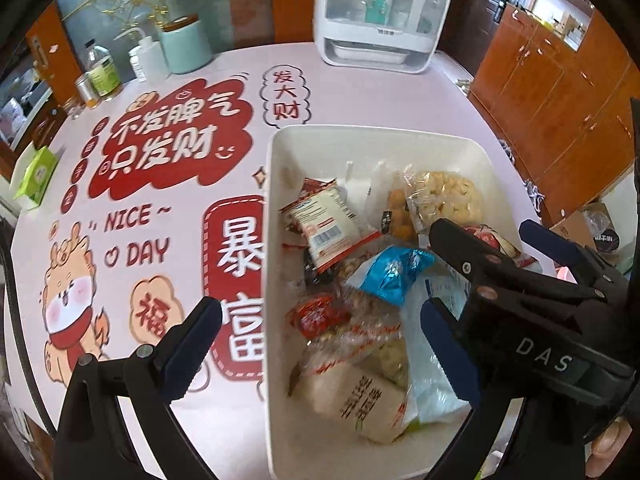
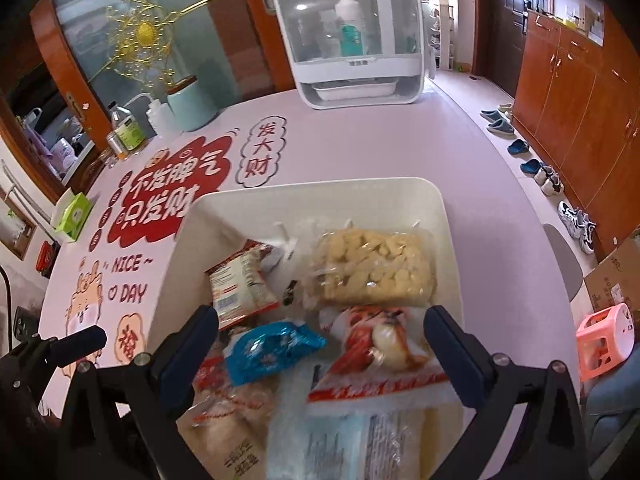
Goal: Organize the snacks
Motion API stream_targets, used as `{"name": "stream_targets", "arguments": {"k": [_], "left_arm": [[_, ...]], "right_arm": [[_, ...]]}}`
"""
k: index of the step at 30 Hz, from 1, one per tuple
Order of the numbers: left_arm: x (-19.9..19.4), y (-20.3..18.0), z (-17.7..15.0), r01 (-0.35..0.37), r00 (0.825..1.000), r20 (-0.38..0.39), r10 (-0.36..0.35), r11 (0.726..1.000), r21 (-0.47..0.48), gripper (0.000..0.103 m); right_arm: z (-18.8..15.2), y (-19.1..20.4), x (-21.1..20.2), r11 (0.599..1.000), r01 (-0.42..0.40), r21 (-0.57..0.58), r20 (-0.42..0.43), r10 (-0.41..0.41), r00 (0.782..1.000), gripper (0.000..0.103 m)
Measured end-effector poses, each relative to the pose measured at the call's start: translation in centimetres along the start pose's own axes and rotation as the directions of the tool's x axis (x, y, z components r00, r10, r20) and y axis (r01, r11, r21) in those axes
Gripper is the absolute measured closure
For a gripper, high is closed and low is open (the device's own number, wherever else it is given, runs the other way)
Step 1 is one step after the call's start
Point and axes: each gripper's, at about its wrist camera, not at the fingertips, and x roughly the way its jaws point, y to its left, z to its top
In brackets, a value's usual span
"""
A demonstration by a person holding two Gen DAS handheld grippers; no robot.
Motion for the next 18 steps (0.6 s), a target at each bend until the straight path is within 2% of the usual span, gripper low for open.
{"name": "stream_targets", "arguments": {"k": [11,18], "left_arm": [[-5.4,3.8,-2.0,-0.026,0.998,0.059,0.028,0.999,-0.043,0.004],[-8.6,6.5,-2.8,-0.025,0.996,0.083,0.03,0.998,-0.051,0.004]], "right_arm": [[-1.1,3.9,-4.2,0.997,-0.065,-0.031,0.015,0.066,0.998,0.0],[-1.4,6.1,-6.9,0.997,-0.075,-0.03,0.027,0.076,0.997,0.0]]}}
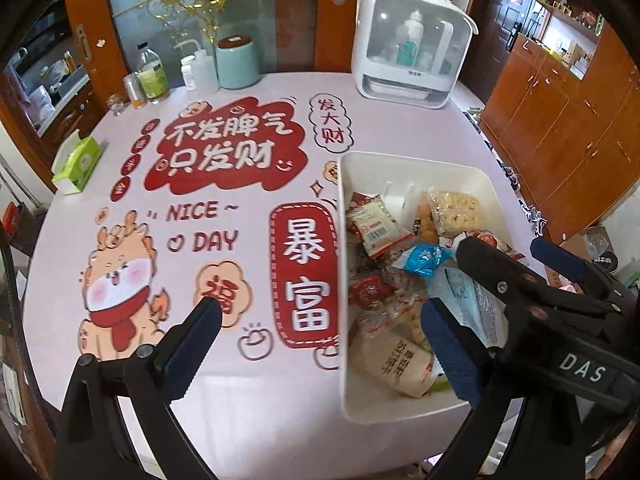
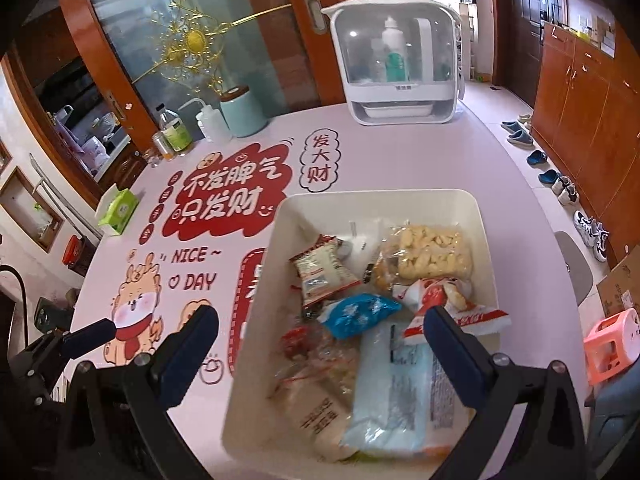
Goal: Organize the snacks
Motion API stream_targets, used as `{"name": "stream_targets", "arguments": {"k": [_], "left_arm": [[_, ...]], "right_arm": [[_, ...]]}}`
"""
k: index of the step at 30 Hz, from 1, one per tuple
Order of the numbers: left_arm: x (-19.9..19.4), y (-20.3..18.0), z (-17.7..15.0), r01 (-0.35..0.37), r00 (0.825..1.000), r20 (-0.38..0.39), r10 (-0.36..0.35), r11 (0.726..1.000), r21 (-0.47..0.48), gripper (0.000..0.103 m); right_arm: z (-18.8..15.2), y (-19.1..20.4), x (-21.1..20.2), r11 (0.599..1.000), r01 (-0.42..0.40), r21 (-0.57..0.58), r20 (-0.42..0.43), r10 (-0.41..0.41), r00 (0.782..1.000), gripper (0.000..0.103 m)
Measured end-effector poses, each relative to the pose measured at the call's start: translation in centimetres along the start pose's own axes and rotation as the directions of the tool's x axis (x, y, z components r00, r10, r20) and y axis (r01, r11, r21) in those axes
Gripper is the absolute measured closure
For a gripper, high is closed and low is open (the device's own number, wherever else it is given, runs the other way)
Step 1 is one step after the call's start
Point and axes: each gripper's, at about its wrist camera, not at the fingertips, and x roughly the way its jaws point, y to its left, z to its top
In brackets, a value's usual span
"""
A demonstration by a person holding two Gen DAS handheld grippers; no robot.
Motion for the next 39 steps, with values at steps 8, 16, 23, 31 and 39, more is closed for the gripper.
{"name": "stream_targets", "arguments": {"k": [8,16,23,31,39], "left_arm": [[-4.1,4.4,-0.4,-0.06,0.997,0.054,0.06,0.998,0.0,0.004],[-6.9,8.3,-1.2,-0.123,0.987,0.106,0.123,0.992,-0.008,0.004],[-7.5,10.7,-1.7,-0.131,0.985,0.113,0.133,0.991,-0.023,0.004],[-7.4,12.4,-2.1,-0.129,0.985,0.108,0.132,0.991,-0.03,0.004],[-7.4,13.9,-2.2,-0.131,0.985,0.101,0.137,0.989,-0.063,0.004]], "right_arm": [[-0.8,4.2,-3.2,0.999,-0.045,0.009,0.008,0.045,0.999,0.0],[-1.4,8.4,-4.9,0.999,-0.046,-0.001,0.036,0.046,0.998,0.0],[-2.0,10.9,-5.2,1.0,-0.029,0.01,0.048,0.028,0.998,0.0],[-2.5,12.3,-5.2,1.0,-0.015,0.016,0.048,0.015,0.999,0.0],[-2.8,13.3,-5.3,1.0,-0.009,0.006,0.052,0.009,0.999,0.0]]}}
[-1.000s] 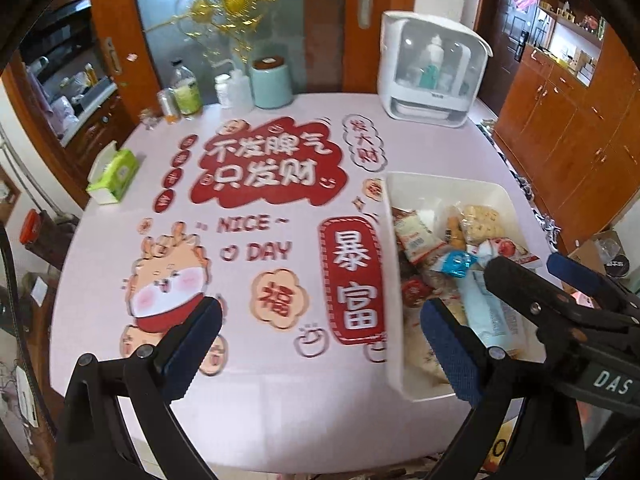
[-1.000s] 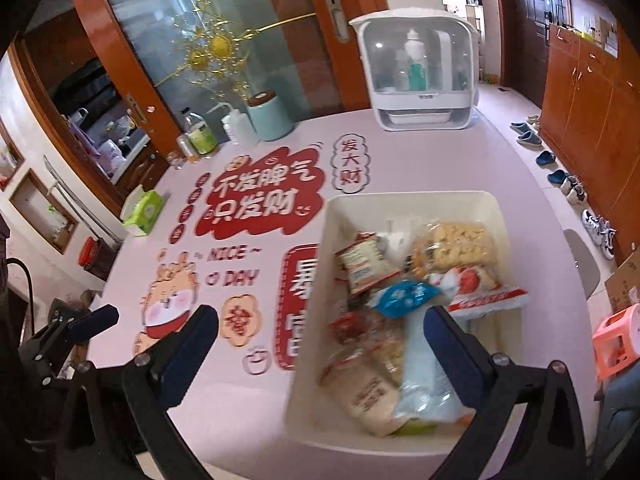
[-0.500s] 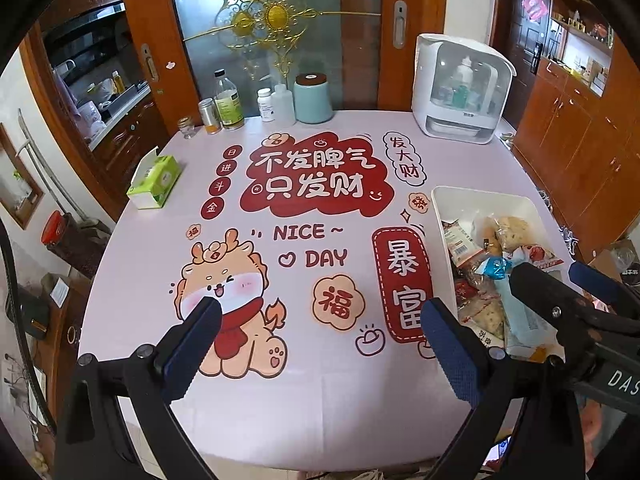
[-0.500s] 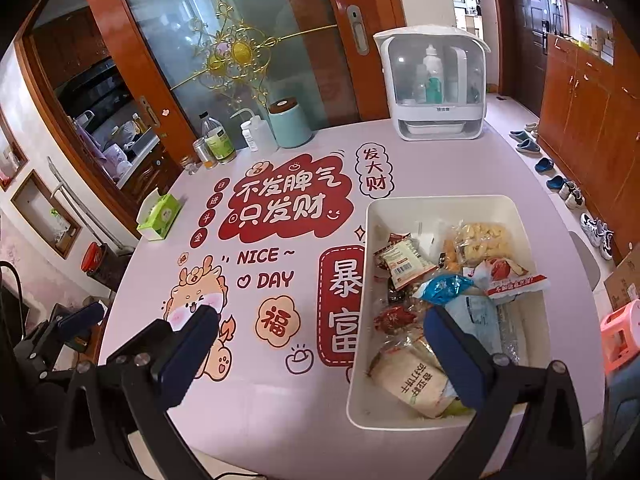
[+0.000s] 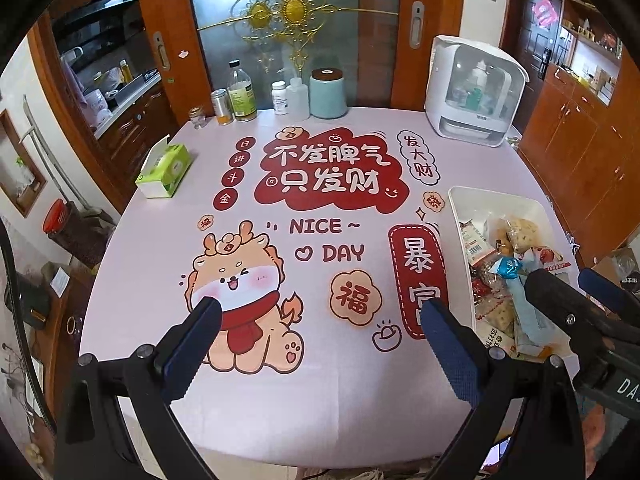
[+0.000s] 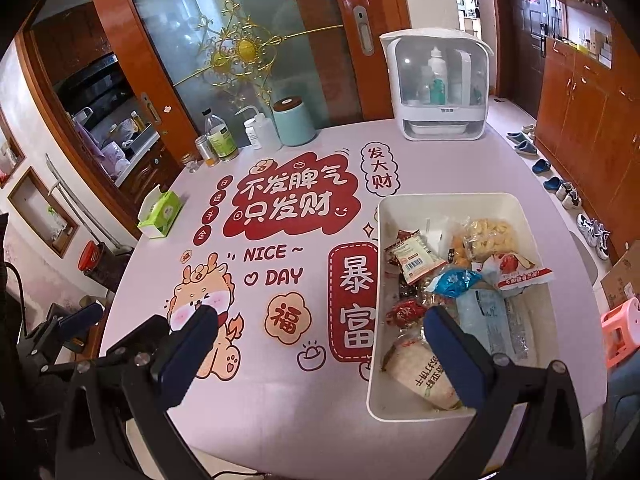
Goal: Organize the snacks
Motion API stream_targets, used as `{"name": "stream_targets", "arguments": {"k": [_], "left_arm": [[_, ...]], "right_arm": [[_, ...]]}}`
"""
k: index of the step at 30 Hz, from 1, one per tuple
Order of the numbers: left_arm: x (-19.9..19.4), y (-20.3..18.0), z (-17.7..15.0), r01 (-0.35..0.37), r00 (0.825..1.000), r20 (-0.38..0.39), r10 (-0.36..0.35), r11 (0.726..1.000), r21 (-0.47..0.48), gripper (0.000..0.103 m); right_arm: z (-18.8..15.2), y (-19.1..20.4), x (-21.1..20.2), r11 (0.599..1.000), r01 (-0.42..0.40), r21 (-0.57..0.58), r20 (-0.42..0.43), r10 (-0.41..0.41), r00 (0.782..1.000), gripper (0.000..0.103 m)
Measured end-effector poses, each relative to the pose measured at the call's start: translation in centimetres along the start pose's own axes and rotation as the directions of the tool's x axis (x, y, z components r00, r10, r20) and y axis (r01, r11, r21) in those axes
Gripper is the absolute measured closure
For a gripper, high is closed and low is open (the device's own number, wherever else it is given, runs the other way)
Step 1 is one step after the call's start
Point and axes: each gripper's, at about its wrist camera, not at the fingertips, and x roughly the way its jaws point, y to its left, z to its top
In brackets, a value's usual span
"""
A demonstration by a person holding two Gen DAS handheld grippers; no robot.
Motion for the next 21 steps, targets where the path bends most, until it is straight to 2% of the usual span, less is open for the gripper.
{"name": "stream_targets", "arguments": {"k": [21], "left_arm": [[-0.3,0.63,-0.08,-0.006,1.0,0.009,0.006,1.0,-0.025,0.004]], "right_arm": [[-0.09,0.82,0.08,1.0,-0.012,-0.023,-0.008,0.012,1.0,0.0]]}}
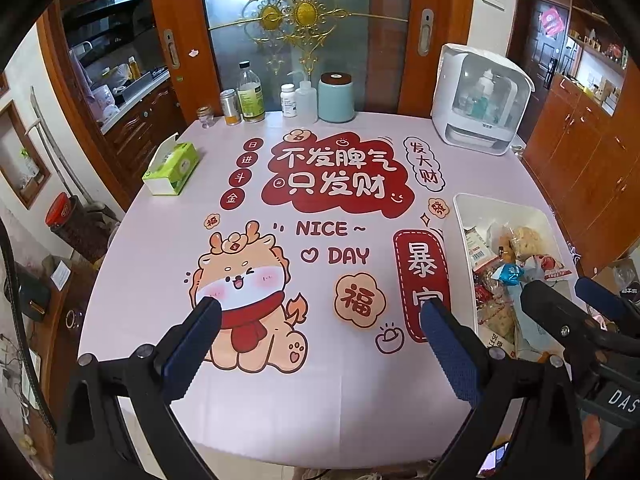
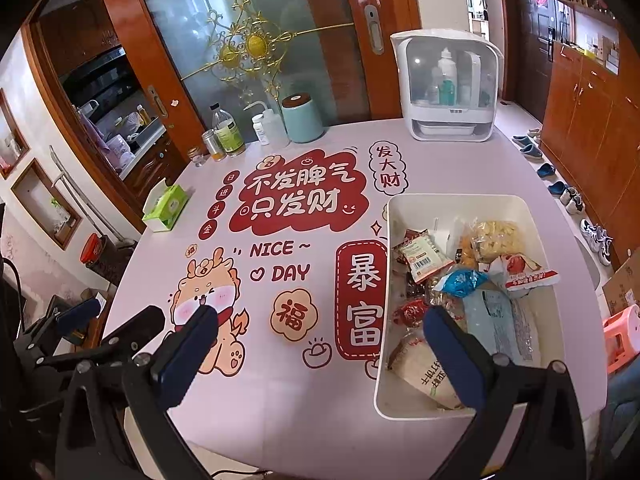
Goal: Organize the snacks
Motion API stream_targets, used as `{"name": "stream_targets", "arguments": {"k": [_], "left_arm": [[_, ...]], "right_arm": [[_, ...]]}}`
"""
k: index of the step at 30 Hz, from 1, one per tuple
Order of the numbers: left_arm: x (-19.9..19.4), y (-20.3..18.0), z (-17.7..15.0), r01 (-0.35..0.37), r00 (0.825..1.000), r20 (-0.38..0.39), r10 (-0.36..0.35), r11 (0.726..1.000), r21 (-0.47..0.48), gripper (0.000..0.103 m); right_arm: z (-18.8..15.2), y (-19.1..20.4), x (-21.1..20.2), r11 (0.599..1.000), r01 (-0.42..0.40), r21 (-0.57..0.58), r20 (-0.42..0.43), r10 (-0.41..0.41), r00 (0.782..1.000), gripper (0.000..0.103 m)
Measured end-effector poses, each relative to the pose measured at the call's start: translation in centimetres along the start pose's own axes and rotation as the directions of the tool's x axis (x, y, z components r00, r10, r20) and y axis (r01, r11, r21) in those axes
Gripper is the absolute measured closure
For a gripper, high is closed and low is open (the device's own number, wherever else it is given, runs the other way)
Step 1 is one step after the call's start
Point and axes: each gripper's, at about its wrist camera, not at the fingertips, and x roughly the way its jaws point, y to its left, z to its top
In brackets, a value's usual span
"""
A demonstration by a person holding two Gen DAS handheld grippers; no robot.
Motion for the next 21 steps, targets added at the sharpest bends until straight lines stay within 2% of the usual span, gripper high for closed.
{"name": "stream_targets", "arguments": {"k": [21], "left_arm": [[-0.17,-0.49,0.02,-0.004,1.0,0.001,0.004,1.0,-0.001,0.004]], "right_arm": [[-0.63,-0.6,-0.25,1.0,-0.001,0.012,-0.001,0.001,1.0,0.0]]}}
